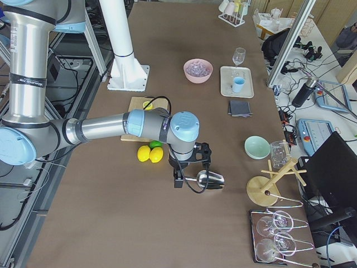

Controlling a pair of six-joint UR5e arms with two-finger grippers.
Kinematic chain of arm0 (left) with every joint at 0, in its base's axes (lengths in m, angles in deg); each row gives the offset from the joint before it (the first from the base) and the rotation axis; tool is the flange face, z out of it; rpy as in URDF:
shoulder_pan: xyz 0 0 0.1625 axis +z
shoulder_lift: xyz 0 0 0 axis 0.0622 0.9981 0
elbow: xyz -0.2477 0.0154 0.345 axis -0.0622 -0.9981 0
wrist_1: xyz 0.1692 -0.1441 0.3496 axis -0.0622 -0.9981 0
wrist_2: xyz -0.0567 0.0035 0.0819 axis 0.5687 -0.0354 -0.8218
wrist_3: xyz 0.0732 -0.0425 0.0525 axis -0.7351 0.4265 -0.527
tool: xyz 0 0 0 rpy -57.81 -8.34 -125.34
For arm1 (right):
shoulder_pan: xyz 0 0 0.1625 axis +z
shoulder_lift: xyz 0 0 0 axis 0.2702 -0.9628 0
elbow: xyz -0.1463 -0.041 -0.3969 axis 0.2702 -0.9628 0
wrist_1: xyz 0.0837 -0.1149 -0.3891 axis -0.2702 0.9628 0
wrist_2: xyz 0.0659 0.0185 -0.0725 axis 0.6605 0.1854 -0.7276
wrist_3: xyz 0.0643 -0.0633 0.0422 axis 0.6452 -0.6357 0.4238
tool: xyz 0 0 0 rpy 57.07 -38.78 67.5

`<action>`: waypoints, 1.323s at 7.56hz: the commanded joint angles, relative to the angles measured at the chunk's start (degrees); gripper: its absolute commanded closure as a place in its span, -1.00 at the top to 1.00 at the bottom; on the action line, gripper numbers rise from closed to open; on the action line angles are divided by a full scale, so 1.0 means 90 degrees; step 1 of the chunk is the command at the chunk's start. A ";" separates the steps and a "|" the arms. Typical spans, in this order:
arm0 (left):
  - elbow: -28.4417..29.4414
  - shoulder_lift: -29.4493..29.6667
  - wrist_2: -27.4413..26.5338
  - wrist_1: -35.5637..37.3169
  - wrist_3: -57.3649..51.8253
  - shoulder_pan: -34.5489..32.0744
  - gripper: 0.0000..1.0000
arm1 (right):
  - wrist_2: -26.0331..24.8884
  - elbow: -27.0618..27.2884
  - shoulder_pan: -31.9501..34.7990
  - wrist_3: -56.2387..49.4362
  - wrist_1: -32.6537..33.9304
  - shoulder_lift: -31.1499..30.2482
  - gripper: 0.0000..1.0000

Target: Put ice in cup with scoop

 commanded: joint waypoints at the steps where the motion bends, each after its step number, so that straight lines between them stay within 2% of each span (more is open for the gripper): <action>1: 0.0241 0.0009 0.0009 -0.1071 -0.0048 0.0550 0.99 | 0.0075 -0.0021 -0.0030 0.0125 -0.0775 -0.0386 1.00; 3: 0.0000 0.0261 0.0009 -0.1420 -0.0165 0.1446 0.99 | 0.0037 -0.0070 -0.0545 0.1342 -0.1452 -0.0407 1.00; 4: -0.0012 0.0601 0.0038 -0.1681 -0.0165 0.1964 0.99 | 0.0133 -0.0225 -0.0635 0.1579 -0.1754 -0.0407 1.00; 5: 0.0017 0.0827 0.0009 -0.2090 -0.0223 0.2404 0.99 | 0.0173 -0.0323 -0.0839 0.2364 -0.2356 -0.0427 1.00; 6: 0.0008 0.1071 -0.0039 -0.2452 -0.0282 0.2795 0.99 | 0.0125 -0.0392 -0.1238 0.3464 -0.3561 -0.0727 1.00; 7: 0.0037 0.1354 -0.0040 -0.2523 -0.0379 0.2915 0.99 | 0.0028 -0.0866 -0.1551 0.4423 -0.5072 -0.0913 1.00; 8: 0.0018 0.1424 -0.0030 -0.2746 -0.1163 0.3051 0.99 | -0.0070 -0.1461 -0.1844 0.5196 -0.6469 -0.0964 1.00; 9: 0.0201 0.1396 -0.0078 -0.3589 -0.1625 0.3565 0.99 | -0.0496 -0.1573 -0.2253 0.5832 -0.7073 -0.1090 1.00; 10: 0.0435 0.1463 -0.0417 -0.4168 -0.1620 0.3870 0.99 | -0.0684 -0.1613 -0.2470 0.5868 -0.7166 -0.1110 1.00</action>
